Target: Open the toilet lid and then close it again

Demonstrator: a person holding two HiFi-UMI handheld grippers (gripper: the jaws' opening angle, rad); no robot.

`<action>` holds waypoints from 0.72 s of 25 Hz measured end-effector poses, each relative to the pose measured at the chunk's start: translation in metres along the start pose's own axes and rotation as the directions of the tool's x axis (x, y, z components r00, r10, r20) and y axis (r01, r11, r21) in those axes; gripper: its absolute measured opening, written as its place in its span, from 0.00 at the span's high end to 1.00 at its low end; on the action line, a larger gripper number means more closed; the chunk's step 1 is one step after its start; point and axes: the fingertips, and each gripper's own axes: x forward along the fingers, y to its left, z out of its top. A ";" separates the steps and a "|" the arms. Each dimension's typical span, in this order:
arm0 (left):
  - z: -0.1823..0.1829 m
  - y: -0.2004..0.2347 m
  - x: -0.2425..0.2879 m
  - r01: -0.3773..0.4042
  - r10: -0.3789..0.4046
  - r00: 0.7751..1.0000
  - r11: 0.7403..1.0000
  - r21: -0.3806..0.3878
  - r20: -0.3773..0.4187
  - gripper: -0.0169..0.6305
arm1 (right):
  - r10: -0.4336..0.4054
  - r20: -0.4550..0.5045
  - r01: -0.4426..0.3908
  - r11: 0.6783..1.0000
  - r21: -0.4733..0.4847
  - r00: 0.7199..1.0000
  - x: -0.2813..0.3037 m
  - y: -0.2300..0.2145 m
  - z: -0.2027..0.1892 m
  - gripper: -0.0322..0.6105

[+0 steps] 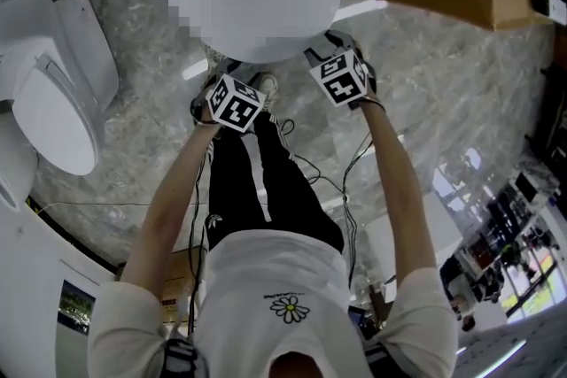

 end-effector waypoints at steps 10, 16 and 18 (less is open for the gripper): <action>-0.009 0.009 0.022 0.009 -0.010 1.000 1.000 -0.030 -0.011 0.64 | 0.009 -0.034 -0.009 1.000 0.000 0.999 0.025 -0.001 -0.008 0.58; -0.013 0.015 0.029 0.017 -0.018 0.999 0.999 -0.036 -0.036 0.64 | 0.021 -0.039 -0.021 1.000 -0.011 0.999 0.031 -0.002 -0.009 0.58; -0.013 0.017 0.030 0.012 -0.013 0.999 1.000 -0.029 -0.038 0.65 | 0.017 -0.041 -0.018 1.000 -0.014 0.999 0.032 -0.003 -0.008 0.58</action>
